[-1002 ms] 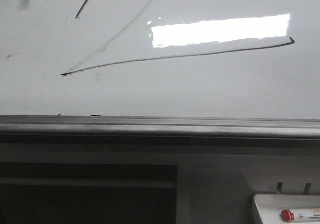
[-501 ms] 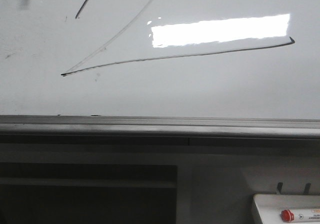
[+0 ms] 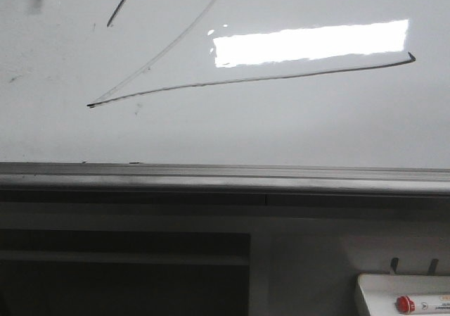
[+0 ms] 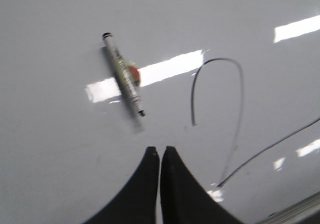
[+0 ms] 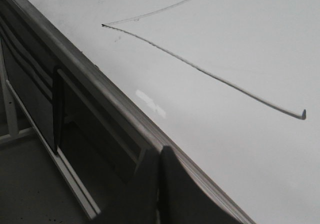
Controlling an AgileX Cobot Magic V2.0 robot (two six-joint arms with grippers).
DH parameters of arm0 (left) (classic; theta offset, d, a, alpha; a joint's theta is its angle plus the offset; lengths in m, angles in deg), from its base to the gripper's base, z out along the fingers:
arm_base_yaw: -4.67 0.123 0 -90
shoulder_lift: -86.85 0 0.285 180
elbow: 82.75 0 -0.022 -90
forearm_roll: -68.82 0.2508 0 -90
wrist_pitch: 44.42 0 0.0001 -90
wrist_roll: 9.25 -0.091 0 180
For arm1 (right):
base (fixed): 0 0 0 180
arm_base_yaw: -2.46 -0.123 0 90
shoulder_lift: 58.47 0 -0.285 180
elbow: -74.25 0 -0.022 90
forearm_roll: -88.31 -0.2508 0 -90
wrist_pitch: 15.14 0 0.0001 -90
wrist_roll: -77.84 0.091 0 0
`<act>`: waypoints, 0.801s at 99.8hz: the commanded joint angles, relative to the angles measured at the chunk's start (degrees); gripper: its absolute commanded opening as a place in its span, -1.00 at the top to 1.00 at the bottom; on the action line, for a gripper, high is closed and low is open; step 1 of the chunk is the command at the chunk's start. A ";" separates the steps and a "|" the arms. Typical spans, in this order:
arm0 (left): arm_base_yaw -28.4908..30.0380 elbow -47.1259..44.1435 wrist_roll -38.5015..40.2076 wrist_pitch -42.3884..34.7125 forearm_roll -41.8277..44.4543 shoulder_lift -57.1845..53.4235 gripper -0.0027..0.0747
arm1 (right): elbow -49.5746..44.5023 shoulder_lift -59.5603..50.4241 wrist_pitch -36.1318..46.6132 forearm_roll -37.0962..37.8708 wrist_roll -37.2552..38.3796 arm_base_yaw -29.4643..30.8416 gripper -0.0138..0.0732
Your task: Write number 2 on whiteboard
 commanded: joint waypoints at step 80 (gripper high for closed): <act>8.19 -11.65 33.25 13.23 16.22 -8.93 0.98 | 1.45 0.46 4.06 0.11 0.11 0.24 0.82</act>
